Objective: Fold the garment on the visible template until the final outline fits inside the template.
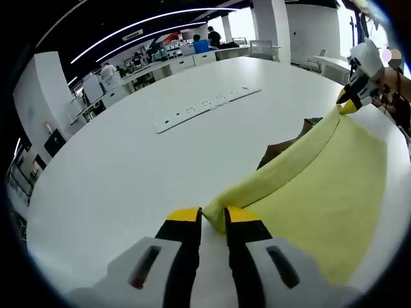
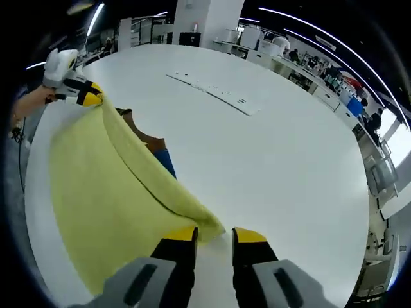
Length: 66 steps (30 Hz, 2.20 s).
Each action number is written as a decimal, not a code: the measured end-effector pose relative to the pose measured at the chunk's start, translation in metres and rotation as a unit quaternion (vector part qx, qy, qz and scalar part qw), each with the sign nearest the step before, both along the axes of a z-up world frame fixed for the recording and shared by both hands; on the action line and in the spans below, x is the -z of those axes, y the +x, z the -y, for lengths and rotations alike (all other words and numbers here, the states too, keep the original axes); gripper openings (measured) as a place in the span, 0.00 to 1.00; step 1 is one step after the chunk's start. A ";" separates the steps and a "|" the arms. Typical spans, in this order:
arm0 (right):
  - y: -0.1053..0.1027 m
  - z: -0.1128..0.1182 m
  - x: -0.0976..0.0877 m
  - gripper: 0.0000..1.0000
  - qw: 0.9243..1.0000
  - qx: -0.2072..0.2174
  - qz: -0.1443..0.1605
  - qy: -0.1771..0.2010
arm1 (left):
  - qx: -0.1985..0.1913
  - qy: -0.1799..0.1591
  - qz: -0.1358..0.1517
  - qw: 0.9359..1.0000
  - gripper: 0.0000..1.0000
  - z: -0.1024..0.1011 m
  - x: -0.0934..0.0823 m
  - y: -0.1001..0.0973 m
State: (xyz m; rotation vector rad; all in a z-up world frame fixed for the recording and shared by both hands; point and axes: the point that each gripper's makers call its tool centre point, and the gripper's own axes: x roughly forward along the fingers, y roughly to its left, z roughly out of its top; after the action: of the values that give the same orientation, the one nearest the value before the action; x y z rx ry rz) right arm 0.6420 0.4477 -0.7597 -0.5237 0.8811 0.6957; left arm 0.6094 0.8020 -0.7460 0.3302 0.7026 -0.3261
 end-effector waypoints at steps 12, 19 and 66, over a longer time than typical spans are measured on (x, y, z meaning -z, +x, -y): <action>0.003 -0.008 0.007 0.35 0.997 -0.053 0.049 -0.039 | 0.089 0.065 0.028 0.993 0.45 0.005 0.010 -0.004; 0.026 -0.005 0.007 0.35 0.997 0.013 0.069 0.020 | 0.060 0.072 0.056 0.994 0.43 0.002 0.008 0.023; -0.087 -0.021 -0.048 0.57 0.989 0.039 -0.006 0.143 | 0.019 -0.123 0.032 0.992 0.85 0.009 -0.039 -0.079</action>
State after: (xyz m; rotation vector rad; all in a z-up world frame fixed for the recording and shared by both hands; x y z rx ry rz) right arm 0.5554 0.4691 -0.7122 -0.2279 0.7921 0.7398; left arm 0.5307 0.7935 -0.7072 0.1184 0.5864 -0.4322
